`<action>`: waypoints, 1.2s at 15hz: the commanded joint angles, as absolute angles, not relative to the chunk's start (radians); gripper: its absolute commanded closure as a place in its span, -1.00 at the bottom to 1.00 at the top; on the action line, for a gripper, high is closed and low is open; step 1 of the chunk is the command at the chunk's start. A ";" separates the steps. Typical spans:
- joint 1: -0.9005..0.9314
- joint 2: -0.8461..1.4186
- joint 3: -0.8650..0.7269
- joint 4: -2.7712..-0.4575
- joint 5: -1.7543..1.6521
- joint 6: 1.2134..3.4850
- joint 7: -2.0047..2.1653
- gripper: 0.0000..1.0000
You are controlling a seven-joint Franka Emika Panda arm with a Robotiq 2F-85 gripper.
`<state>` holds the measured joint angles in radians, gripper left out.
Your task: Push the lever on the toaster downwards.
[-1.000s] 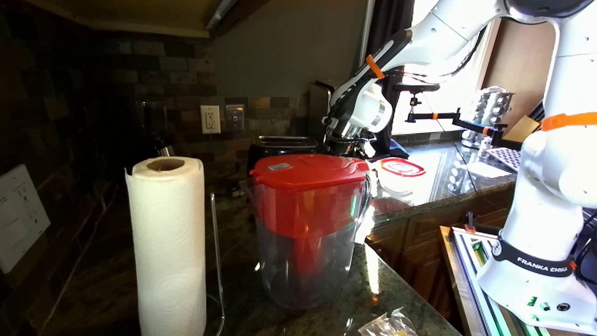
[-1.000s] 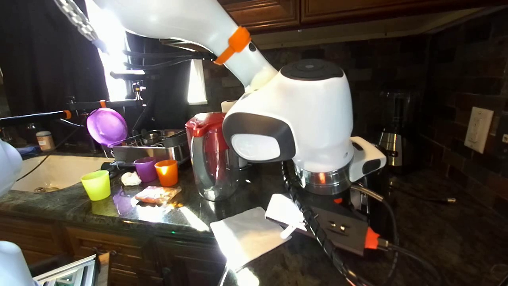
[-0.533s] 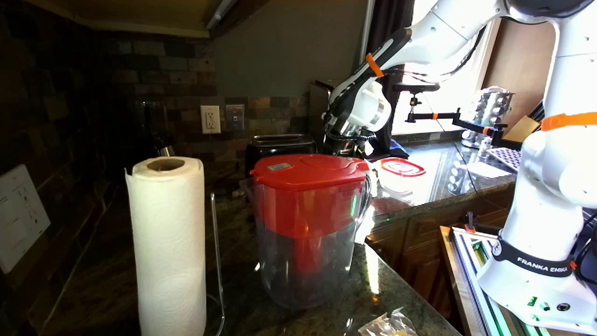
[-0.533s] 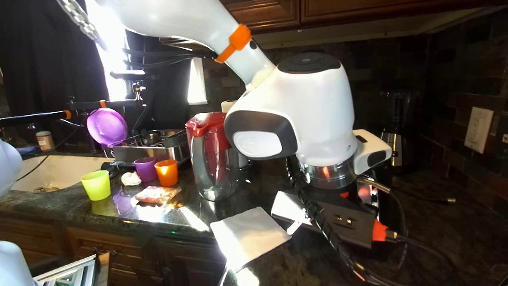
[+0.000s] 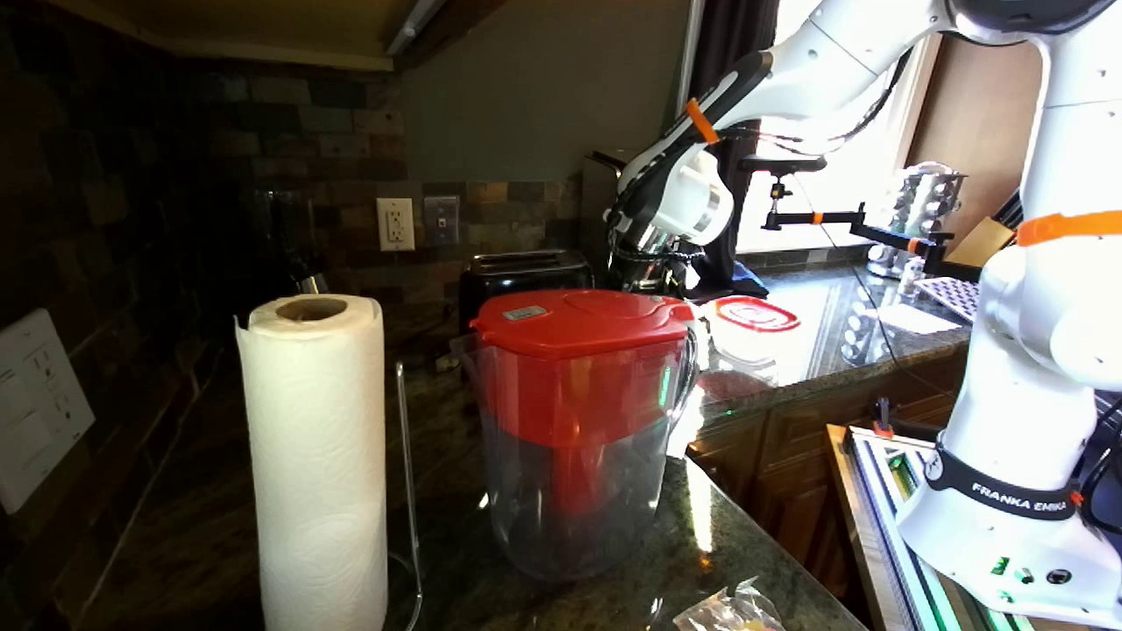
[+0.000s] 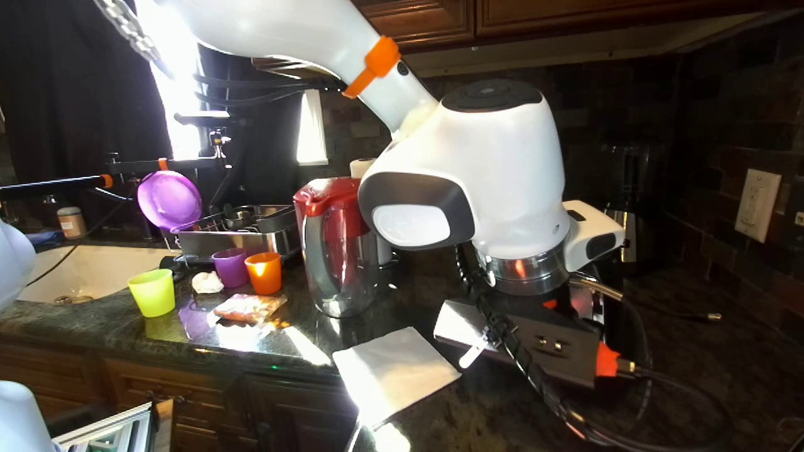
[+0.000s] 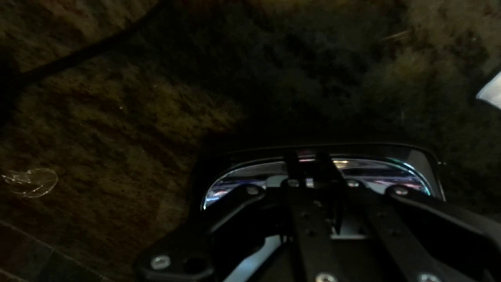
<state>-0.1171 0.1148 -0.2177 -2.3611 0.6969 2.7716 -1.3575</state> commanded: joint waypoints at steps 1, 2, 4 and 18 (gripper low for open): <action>-0.113 0.121 -0.214 -2.342 0.692 2.769 -1.356 0.93; -0.112 0.123 -0.213 -2.342 0.689 2.763 -1.355 0.93; -0.108 0.119 -0.213 -2.351 0.676 2.757 -1.349 0.93; -0.088 0.087 -0.212 -2.407 0.585 2.751 -1.287 0.93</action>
<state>-0.1037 0.1264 -0.2175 -2.3784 0.5964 2.7705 -1.3214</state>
